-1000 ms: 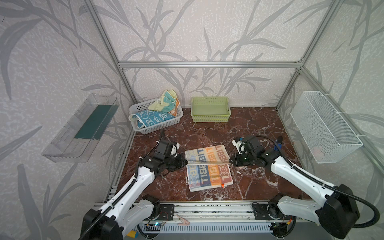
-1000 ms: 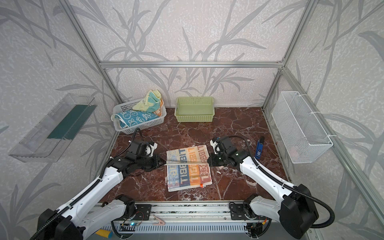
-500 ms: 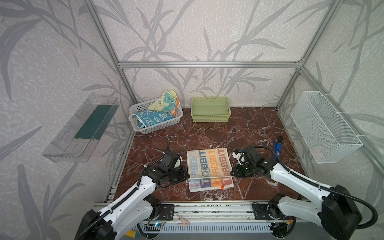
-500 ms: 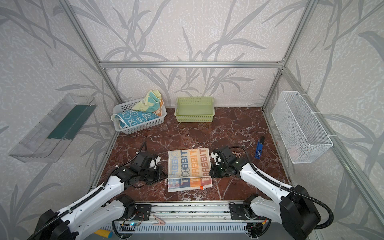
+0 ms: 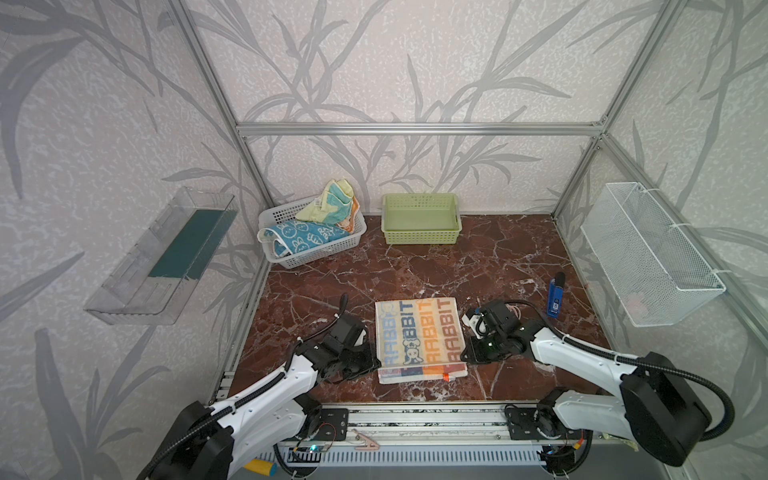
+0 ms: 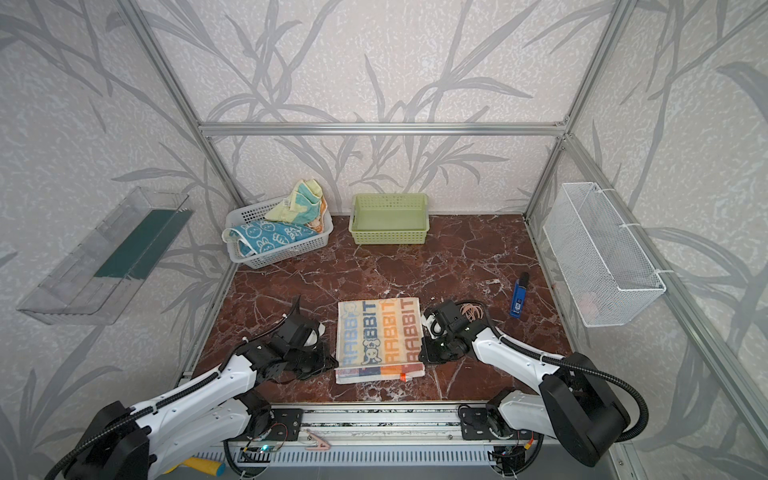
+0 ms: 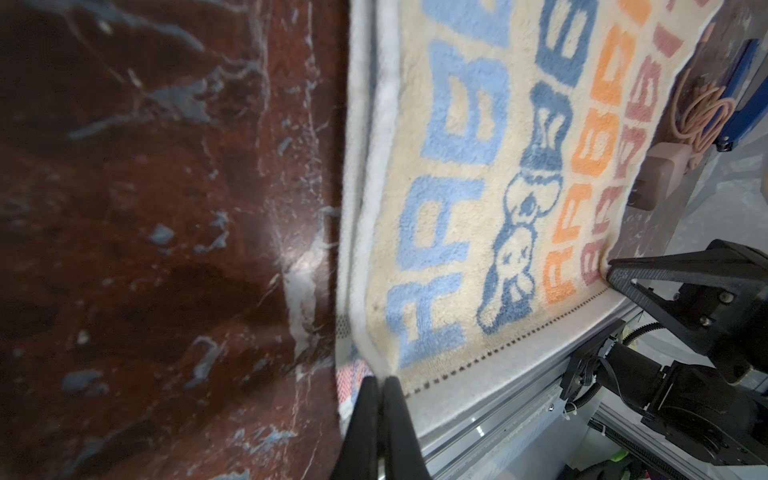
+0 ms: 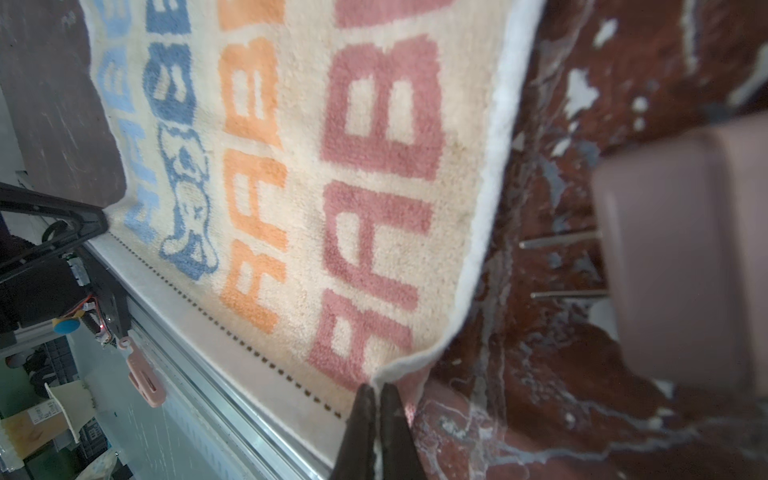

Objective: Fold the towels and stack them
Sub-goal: 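Lower the folded edge onto the near edge and open both grippers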

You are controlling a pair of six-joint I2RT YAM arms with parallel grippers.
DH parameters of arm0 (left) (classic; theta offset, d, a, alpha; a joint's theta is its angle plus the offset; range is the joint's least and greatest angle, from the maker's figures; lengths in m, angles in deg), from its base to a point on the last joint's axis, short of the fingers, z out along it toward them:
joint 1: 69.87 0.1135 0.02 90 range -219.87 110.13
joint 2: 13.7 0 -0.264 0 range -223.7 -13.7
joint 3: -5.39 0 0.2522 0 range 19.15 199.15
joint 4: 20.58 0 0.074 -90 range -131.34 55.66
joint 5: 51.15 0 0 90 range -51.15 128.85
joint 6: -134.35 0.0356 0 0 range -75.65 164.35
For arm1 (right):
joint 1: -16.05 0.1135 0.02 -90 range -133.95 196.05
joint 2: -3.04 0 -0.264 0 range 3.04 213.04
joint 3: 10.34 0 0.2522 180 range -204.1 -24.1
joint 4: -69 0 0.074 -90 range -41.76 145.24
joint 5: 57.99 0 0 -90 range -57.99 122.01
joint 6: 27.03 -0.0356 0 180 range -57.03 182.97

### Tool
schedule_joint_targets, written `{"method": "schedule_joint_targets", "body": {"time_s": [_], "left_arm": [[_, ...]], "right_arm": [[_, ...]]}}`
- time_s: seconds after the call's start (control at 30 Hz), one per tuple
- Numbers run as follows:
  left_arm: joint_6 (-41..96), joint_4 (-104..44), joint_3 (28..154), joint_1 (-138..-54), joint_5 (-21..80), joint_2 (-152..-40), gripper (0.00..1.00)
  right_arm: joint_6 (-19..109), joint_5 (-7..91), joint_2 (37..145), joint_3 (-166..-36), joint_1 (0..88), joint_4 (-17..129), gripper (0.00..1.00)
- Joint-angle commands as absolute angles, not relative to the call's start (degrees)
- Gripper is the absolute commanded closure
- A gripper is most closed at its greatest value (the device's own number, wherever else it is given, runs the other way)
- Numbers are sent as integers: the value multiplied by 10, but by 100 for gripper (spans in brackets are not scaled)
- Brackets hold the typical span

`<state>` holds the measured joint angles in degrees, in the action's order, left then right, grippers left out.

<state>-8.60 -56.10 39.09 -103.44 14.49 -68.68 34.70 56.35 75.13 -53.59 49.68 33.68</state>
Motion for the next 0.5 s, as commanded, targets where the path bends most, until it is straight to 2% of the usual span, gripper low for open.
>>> {"method": "schedule_joint_targets", "body": {"time_s": [0.0, 0.47], "left_arm": [[-102, -614, 368, -1033, 225, -694, 100], [-125, -695, 390, -1057, 250, -609, 100]], "right_arm": [[372, 508, 769, -521, 496, 285, 100], [367, 492, 682, -561, 510, 188, 100]]}}
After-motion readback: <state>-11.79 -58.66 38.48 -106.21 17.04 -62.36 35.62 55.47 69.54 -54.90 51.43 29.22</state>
